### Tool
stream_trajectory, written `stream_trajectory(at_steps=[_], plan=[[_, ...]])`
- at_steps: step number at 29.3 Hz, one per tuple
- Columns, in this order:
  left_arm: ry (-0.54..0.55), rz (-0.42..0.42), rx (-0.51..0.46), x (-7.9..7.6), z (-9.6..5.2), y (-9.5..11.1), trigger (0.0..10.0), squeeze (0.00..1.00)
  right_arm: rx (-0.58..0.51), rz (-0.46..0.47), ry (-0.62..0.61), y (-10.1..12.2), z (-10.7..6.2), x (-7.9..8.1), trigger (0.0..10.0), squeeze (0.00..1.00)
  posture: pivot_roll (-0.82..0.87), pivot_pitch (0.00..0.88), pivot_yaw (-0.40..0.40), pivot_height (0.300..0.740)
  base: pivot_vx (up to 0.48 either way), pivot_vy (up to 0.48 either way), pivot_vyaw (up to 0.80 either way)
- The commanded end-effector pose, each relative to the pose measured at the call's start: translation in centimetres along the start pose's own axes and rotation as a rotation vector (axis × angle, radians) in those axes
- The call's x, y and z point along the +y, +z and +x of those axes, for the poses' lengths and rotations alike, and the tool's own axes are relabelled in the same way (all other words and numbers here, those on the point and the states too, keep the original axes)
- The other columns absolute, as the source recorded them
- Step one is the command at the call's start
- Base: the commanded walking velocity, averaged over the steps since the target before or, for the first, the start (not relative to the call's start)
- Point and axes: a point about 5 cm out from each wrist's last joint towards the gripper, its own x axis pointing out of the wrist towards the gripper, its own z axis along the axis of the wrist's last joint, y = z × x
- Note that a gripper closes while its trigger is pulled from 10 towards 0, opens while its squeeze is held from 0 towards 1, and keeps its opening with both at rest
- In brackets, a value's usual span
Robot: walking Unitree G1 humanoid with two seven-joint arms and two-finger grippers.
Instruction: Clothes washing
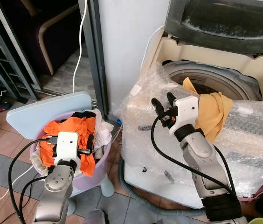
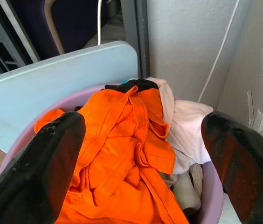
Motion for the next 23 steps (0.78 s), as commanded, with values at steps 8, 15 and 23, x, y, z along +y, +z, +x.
stream_trajectory(at_steps=[8,15,23], plan=[[0.000,-0.009,0.008,0.0,0.2,0.0,10.0,0.00,-0.097,-0.208,-0.196,2.1,0.4,-2.1,10.0,0.00,-0.03,0.000,0.015,0.740,0.000,0.060,0.39],[-0.002,-0.013,0.009,0.0,0.3,0.0,10.0,0.00,-0.062,-0.388,-0.336,2.2,0.1,-4.5,10.0,0.00,-0.03,0.000,0.018,0.740,0.000,0.480,0.00],[-0.004,-0.008,0.012,0.0,0.4,0.1,10.0,0.00,-0.030,-0.343,-0.311,1.0,-0.4,-3.9,10.0,0.00,-0.03,0.000,0.019,0.740,0.000,0.290,0.00]])
